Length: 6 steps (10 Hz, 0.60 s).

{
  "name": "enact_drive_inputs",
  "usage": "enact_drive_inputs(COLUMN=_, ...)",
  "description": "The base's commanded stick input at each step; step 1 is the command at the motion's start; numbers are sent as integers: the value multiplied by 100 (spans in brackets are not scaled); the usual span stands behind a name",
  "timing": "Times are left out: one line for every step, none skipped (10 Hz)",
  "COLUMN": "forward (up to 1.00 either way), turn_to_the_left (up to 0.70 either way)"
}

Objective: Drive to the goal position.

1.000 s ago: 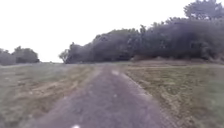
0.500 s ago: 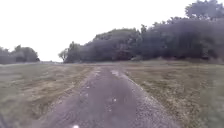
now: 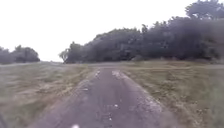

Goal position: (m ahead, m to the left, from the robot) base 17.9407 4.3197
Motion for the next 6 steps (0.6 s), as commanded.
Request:
enact_drive_inputs(forward=45, turn_to_the_left=0)
enact_drive_inputs(forward=45, turn_to_the_left=0)
enact_drive_inputs(forward=45, turn_to_the_left=0)
enact_drive_inputs(forward=45, turn_to_the_left=0)
enact_drive_inputs(forward=45, turn_to_the_left=0)
enact_drive_inputs(forward=45, turn_to_the_left=14)
